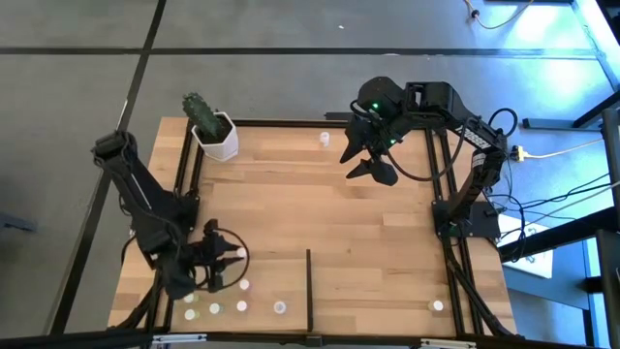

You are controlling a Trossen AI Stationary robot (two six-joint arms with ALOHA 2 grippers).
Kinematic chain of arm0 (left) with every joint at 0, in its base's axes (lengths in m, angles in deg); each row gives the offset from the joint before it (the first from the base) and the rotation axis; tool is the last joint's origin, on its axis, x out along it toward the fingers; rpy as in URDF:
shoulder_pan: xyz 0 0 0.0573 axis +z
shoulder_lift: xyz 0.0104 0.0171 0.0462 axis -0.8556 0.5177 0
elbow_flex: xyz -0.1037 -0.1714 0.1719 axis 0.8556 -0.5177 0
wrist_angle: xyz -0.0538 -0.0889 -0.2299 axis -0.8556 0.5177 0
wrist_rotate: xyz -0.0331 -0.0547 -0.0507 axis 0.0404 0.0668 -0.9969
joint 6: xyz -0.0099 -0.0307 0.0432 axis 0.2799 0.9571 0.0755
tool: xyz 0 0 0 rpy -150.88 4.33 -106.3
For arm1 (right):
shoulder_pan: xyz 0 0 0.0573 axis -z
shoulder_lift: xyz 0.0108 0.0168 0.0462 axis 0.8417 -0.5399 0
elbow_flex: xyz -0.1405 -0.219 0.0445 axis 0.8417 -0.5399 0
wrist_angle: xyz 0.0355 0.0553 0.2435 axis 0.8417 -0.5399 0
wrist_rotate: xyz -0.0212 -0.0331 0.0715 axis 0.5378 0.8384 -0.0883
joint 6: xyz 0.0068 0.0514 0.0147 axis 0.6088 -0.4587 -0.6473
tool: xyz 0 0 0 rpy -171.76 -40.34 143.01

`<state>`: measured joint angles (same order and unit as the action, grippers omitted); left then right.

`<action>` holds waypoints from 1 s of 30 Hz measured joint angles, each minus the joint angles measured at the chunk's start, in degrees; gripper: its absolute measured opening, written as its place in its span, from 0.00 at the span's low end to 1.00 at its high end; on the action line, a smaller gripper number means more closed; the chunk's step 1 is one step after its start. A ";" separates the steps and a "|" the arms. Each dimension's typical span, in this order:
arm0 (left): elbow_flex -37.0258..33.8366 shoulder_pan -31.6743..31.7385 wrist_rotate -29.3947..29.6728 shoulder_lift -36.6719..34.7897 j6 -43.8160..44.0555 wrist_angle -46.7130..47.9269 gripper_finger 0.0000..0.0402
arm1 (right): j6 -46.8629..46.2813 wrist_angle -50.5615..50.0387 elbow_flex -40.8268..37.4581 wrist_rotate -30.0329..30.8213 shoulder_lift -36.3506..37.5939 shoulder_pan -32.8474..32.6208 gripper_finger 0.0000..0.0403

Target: Pick and place medicine bottles onto shelf by color

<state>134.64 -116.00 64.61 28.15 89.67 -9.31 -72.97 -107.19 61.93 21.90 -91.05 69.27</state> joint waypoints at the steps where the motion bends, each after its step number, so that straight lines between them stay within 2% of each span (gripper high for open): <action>1: -0.83 -0.48 0.48 0.67 1.78 -0.52 0.23 | 0.00 0.00 0.00 -0.01 0.00 0.00 0.54; 8: -6.15 -2.15 2.43 3.35 9.77 -8.62 0.23 | 0.00 0.02 0.00 -0.02 0.00 0.00 0.54; 15: -7.49 -2.09 2.16 6.07 9.96 -12.40 0.23 | 0.00 0.04 0.00 -0.02 0.00 0.00 0.54; 30: -7.49 -1.45 0.05 9.70 10.16 -13.68 0.23 | 0.00 0.48 0.00 -0.02 0.00 0.00 0.54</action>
<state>127.15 -117.46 64.65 37.85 99.83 -23.00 -72.97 -106.71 61.93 21.88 -91.05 69.27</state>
